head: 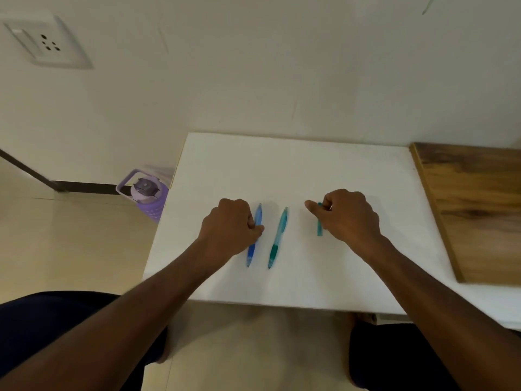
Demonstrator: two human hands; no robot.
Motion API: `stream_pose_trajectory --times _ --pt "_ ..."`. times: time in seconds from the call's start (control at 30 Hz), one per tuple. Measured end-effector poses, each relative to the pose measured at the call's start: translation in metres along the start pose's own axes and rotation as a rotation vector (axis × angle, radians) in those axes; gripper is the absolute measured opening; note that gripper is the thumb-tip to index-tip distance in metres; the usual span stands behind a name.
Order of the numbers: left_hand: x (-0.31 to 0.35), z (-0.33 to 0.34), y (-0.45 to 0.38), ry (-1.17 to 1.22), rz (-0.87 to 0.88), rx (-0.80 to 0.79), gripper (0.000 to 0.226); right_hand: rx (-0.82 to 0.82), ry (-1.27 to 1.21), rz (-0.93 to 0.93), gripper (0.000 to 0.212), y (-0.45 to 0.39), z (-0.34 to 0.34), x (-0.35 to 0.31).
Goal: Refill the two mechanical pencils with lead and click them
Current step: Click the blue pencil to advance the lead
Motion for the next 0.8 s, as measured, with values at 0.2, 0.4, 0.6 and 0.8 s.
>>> stream_pose_trajectory --times 0.2,0.4,0.6,0.8 --pt "0.024 -0.025 -0.001 0.341 0.181 0.108 0.025 -0.196 -0.538 -0.123 0.035 0.025 -0.005 -0.041" --pt "0.057 -0.04 0.013 0.563 0.376 0.256 0.022 -0.428 -0.969 -0.075 0.042 0.048 0.018 -0.071" --pt "0.052 -0.044 0.016 0.667 0.326 0.243 0.021 -0.417 -1.445 -0.067 0.037 0.036 -0.005 -0.075" --pt "0.037 -0.042 0.03 0.693 0.296 0.228 0.011 -0.499 -1.82 0.043 0.034 0.032 -0.021 -0.09"
Point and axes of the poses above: each hand's wrist, its own y-axis away from the middle knuckle, its own z-axis out of the palm, x = y × z, the point moved 9 cm from there along -y, towards the middle knuckle, and after that the axes turned 7 degrees about z, right-handed, at the moved point
